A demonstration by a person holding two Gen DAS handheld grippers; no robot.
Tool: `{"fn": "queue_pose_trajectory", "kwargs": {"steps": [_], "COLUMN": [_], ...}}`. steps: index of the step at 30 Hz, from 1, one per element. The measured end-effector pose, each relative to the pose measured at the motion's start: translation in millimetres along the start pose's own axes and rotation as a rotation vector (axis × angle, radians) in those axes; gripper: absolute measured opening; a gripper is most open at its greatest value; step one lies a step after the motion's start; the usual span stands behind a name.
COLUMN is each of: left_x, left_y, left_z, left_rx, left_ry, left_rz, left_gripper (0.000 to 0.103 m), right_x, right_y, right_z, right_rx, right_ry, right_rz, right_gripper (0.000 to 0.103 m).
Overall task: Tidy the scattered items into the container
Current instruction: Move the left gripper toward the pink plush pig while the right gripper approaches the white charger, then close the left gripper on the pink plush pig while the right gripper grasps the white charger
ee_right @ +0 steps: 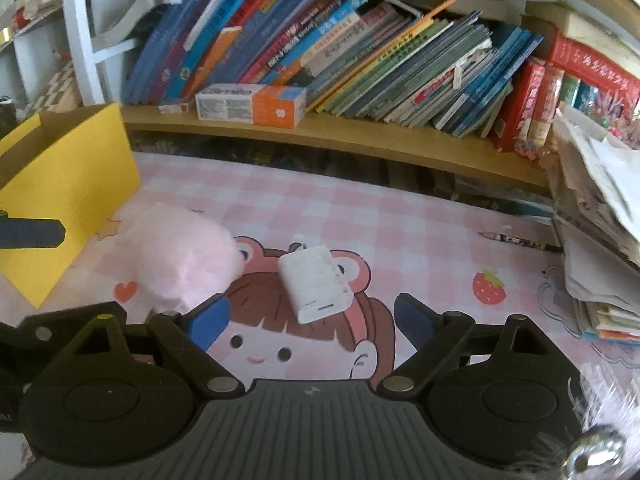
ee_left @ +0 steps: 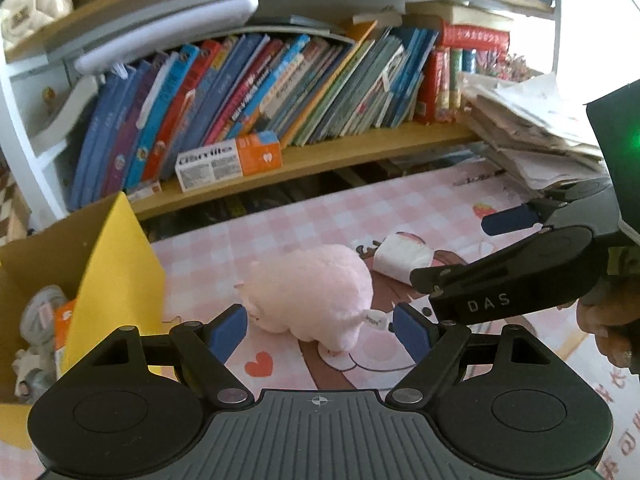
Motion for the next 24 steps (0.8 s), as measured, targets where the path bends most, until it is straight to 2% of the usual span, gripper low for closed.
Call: {"fn": "queue_pose_trajectory", "kwargs": {"steps": [6,12,17,19,23,24], "left_x": [-1.2,-6.1,-9.0,-10.1,-12.6,-12.8], "left_y": [34.0,59.7,69.3,73.1,77.8,78.3], "left_z": [3.8,3.3,3.4,3.4,3.3,3.3], "left_rx": [-0.041,-0.078,-0.074,-0.072,-0.066,-0.065], "left_ry": [-0.019,-0.056,-0.072,-0.079,-0.097,-0.097], "left_rz": [0.009,0.012,0.016,0.018,0.015,0.015], "left_gripper": [0.082,0.082,0.085,0.086,0.088,0.088], "right_x": [3.3,9.9,12.5,12.4,14.0,13.8], "right_y": [34.4,59.0,72.2,76.7,78.6,78.5], "right_z": [2.6,3.3,3.7,2.7,4.2,4.9], "right_rx": [-0.042,-0.075,-0.092,-0.103,-0.096,-0.092], "right_ry": [-0.038,-0.040,-0.035,-0.036,-0.024,-0.027], "right_rz": [0.016,0.026,0.037,0.041,0.053,0.056], "right_gripper": [0.088,0.081,0.075,0.068,0.063,0.057]}}
Point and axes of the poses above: each gripper's, at about its wrist camera, not at the fingertips, and y roughly the way its jaws point, x to its right, z to its top, the point moved 8 cm from there along y, roughly the way its jaws point, and after that the axes turned 2 degrees about x, right-handed, at the moved point
